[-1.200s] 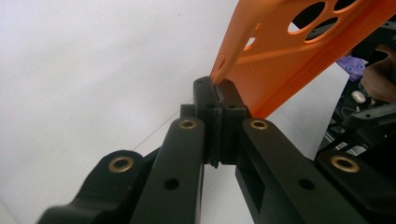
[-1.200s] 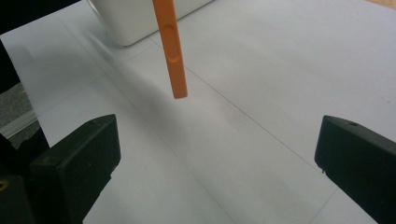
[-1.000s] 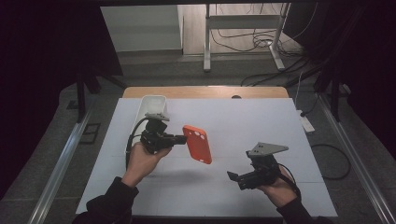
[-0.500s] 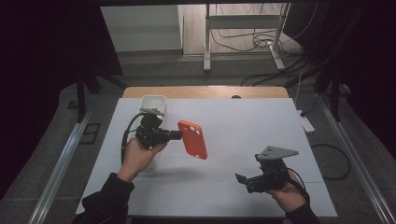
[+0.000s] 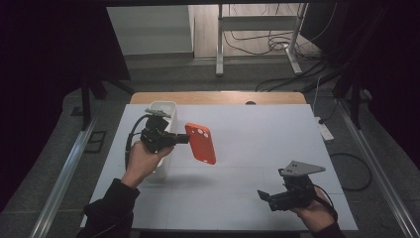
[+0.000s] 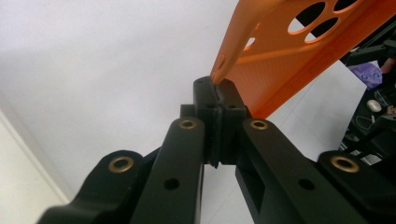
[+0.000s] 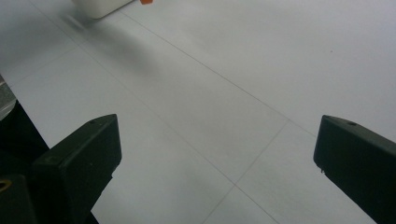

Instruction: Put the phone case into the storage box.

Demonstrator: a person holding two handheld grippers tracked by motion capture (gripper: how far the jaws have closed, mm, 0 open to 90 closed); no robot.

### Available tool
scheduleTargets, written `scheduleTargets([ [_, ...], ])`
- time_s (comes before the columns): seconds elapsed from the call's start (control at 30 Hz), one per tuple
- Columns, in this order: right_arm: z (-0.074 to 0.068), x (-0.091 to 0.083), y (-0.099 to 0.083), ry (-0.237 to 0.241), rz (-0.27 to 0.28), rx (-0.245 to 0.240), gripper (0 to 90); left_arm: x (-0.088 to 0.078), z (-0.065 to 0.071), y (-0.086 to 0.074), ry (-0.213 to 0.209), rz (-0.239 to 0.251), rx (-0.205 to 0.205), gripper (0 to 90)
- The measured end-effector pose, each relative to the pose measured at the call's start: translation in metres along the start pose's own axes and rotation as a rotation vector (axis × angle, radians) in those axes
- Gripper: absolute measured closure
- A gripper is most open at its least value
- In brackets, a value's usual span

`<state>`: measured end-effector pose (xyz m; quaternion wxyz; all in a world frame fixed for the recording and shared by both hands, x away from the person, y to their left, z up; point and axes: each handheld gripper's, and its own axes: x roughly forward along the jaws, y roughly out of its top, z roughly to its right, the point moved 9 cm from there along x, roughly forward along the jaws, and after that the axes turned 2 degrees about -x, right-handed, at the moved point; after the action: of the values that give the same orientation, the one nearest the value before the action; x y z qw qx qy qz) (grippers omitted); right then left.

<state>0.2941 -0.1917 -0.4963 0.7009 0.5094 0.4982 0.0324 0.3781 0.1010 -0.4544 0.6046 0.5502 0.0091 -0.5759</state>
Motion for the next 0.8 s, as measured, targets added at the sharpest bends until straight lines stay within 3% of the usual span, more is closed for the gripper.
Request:
scheduleTargets([
  [0.67,0.024,-0.021,-0.025,-0.093,-0.014,0.066,0.0,-0.015,-0.017,0.014,0.042,0.012,-0.012,89.5],
  [0.8,0.030,-0.025,-0.032,-0.129,-0.031,0.069,0.0,-0.018,-0.019,0.016,0.050,0.012,-0.015,89.5],
])
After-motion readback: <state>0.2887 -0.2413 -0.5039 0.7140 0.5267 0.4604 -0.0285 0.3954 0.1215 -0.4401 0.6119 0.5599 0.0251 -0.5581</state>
